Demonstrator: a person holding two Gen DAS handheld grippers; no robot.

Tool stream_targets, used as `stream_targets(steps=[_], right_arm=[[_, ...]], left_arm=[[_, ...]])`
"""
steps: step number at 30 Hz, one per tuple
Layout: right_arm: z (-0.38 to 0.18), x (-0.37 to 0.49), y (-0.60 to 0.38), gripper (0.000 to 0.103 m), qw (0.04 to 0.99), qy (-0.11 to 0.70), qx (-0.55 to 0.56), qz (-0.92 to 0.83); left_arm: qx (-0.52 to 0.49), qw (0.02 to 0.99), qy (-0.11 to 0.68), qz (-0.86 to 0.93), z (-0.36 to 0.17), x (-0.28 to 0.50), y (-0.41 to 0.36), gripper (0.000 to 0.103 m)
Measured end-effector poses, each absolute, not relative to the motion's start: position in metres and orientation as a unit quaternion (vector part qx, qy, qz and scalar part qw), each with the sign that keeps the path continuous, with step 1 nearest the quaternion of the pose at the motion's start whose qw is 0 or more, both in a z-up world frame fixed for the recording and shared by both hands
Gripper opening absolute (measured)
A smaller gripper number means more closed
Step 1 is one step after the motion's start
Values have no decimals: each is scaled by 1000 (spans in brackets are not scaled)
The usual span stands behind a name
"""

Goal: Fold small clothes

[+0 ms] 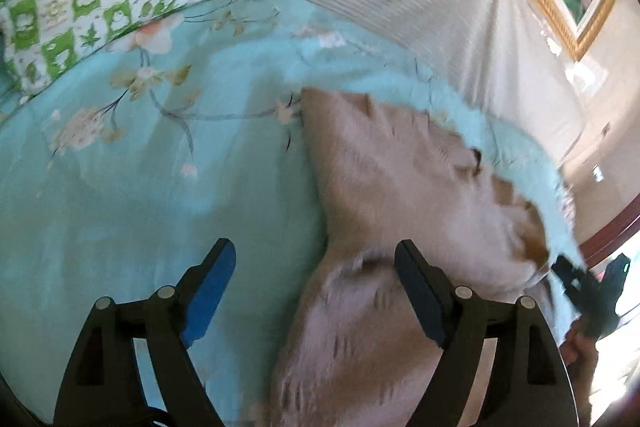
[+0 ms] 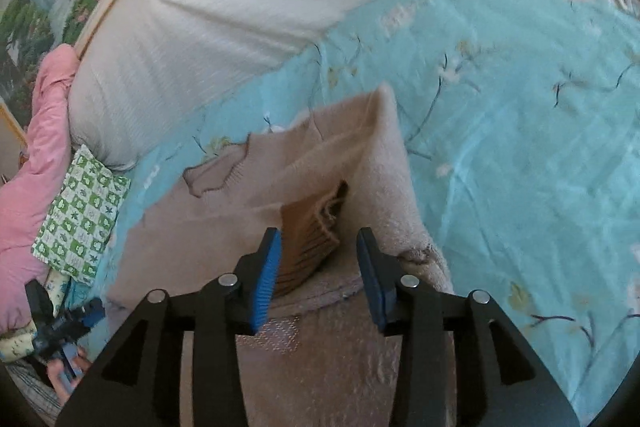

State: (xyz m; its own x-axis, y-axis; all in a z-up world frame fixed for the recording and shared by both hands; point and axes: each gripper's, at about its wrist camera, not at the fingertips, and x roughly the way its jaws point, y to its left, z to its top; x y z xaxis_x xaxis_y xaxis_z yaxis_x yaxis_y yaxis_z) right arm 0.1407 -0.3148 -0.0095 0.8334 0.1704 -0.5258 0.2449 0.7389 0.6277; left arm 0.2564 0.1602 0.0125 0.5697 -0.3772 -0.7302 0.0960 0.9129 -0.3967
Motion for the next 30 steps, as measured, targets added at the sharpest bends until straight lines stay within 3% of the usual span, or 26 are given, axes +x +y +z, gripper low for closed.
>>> stream_targets(steps=[6,9,12,13,16,19,26,30], right_arm=[[5,160,-283,41,900,280,329,55],[1,178,-269,41,897,297,318,81],[-11,196,-261,41,888,328,313,85],[-14,200,-262,41,885,334,315,79],[-23,204,-277,41,885,339,317,37],[-44,201,-301,23,868,343,360,5],[-10,150,-298,30,881,317,350,21],[0,102,-286,39,888,307,342,29]], left_arm=[[-180,827,509,-157,-20,327,136,82],[-137,841,500,-156,-17,337,117,80],[-116,847,492,-165,-17,340,105,12],[-118,853,482,-163,-15,339,105,9],[-109,874,453,-137,-11,335,108,7],[-104,876,458,-115,-20,335,108,8],[-82,893,430,-104,17,287,109,19],[-91,895,424,-107,31,239,116,43]])
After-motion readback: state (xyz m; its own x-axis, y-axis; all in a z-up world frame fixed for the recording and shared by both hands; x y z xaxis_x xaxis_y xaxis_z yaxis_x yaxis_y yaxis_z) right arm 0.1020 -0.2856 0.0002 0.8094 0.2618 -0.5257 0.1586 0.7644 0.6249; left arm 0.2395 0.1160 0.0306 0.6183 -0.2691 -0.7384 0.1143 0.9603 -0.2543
